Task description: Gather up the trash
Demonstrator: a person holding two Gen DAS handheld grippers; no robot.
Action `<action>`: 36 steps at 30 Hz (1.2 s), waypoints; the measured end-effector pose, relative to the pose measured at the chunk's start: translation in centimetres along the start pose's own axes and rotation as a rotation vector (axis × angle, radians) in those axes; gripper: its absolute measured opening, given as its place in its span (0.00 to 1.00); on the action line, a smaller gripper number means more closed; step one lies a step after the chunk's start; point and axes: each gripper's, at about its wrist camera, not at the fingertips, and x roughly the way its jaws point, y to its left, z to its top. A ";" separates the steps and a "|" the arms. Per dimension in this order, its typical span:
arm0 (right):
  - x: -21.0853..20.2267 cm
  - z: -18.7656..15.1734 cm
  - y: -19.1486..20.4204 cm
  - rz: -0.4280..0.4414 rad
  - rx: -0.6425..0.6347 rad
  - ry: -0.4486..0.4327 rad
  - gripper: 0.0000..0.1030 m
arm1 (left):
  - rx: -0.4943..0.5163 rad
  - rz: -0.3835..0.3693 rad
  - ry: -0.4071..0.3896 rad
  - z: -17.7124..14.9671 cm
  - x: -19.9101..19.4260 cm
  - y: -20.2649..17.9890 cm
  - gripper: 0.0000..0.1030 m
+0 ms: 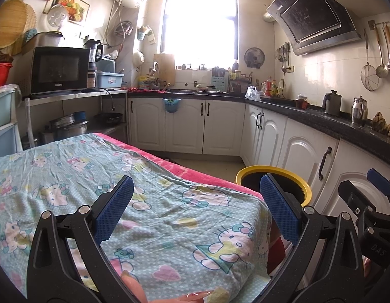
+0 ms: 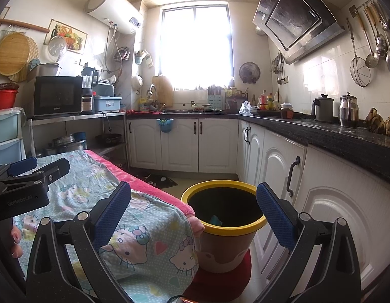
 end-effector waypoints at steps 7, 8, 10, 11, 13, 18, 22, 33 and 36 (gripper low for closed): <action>0.0 0.0 0.0 0.000 0.001 0.001 0.94 | -0.002 -0.002 0.001 0.0 0.0 0.0 0.90; 0.0 0.0 0.0 0.001 0.001 0.001 0.94 | 0.000 -0.002 0.003 0.0 0.1 0.0 0.90; 0.0 0.0 0.0 0.001 0.000 0.001 0.94 | 0.000 0.001 0.001 0.1 0.0 -0.1 0.90; 0.0 0.0 0.0 -0.001 0.000 0.001 0.94 | 0.000 0.001 0.002 0.1 0.0 -0.1 0.90; 0.0 0.0 0.0 -0.001 0.002 0.002 0.94 | -0.001 0.002 0.003 0.1 -0.1 -0.1 0.90; 0.0 0.1 0.0 -0.001 0.002 0.000 0.94 | -0.001 0.004 0.002 0.1 -0.1 -0.2 0.90; 0.0 0.1 0.0 -0.001 0.000 0.001 0.94 | -0.002 0.005 0.004 0.1 -0.1 -0.1 0.90; 0.0 -0.1 0.2 0.008 0.001 0.013 0.94 | 0.007 0.000 0.045 0.1 0.4 -0.4 0.90; 0.2 0.0 0.2 0.018 0.000 0.016 0.94 | 0.001 -0.007 0.061 0.1 0.4 -0.4 0.90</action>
